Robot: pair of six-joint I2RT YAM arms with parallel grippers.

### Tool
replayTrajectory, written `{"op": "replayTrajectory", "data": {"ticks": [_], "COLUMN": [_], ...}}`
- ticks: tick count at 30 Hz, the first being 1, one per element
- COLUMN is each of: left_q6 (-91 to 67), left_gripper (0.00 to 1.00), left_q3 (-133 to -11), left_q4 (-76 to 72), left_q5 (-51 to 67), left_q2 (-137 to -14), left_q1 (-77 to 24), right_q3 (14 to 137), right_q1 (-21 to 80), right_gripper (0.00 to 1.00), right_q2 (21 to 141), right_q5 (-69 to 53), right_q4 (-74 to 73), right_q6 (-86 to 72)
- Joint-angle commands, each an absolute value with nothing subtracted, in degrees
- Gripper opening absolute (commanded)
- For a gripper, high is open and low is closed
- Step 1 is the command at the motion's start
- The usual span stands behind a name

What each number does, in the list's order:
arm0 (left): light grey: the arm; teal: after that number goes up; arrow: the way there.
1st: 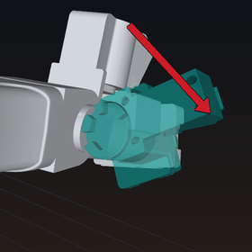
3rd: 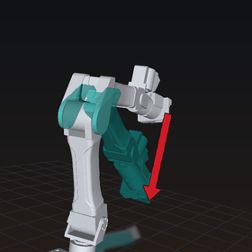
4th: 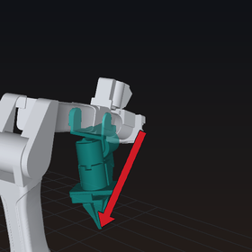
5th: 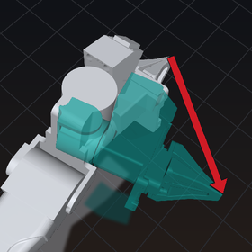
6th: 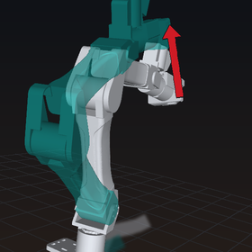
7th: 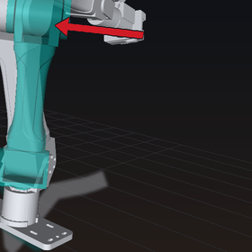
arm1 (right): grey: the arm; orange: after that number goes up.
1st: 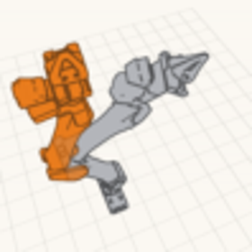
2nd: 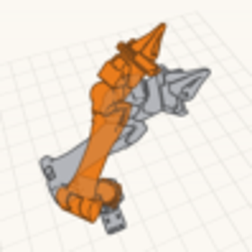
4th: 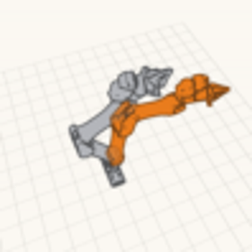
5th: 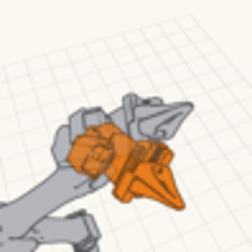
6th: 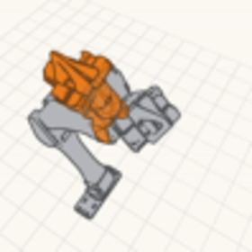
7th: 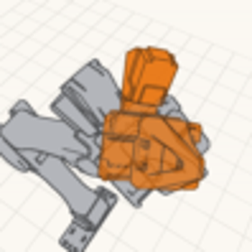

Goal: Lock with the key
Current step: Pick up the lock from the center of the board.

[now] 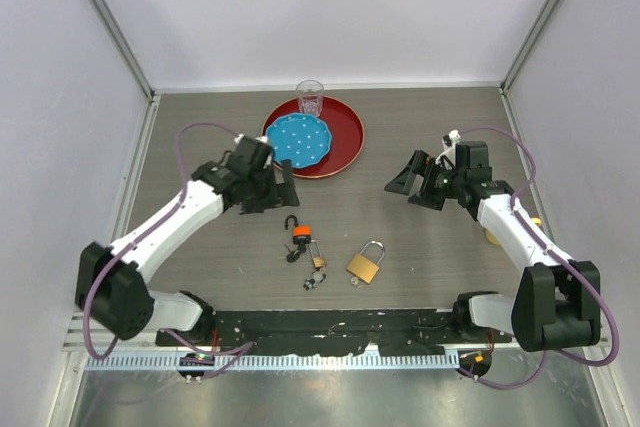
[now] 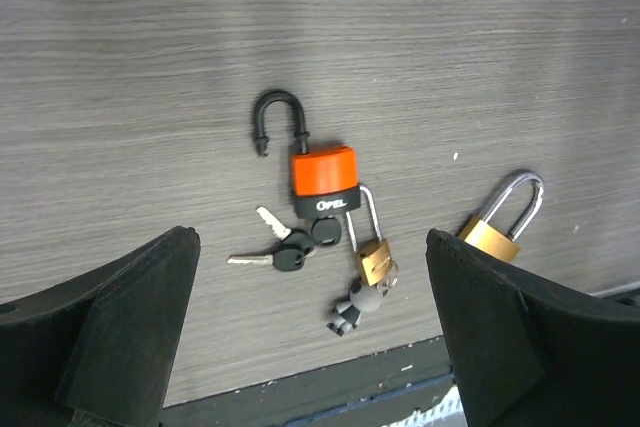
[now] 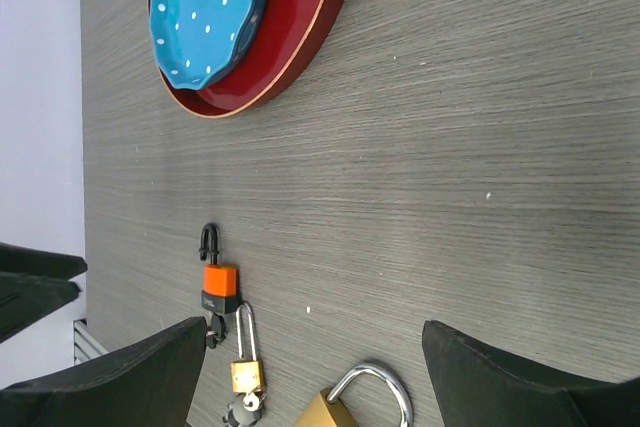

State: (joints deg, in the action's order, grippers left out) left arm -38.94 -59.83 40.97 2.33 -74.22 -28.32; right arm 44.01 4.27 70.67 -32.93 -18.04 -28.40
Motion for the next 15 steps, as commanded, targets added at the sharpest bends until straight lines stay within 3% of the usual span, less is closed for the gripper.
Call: {"op": "replayTrajectory", "data": {"ticks": [1,7,15], "left_q6": [-42.8,-43.8,-45.5], "left_gripper": [1.00,1.00,1.00], "left_q3": [-67.6,-79.4,-89.8], "left_q4": [46.2,50.9,59.4], "left_q5": [-9.2,-16.5,-22.1], "left_q2": [-83.9,-95.5,-108.1], "left_q1": [-36.5,-50.9,-59.8], "right_q3": [43.6,41.3,40.3], "right_q1": [4.4,4.4,4.4], "right_gripper": [0.94,0.94,0.94], "right_q2": [70.2,69.3,68.0], "right_q5": [-34.5,-34.2,-34.7], "right_q4": [-17.7,-18.5,-20.6], "right_q6": [-25.9,-25.5,-24.6]}}
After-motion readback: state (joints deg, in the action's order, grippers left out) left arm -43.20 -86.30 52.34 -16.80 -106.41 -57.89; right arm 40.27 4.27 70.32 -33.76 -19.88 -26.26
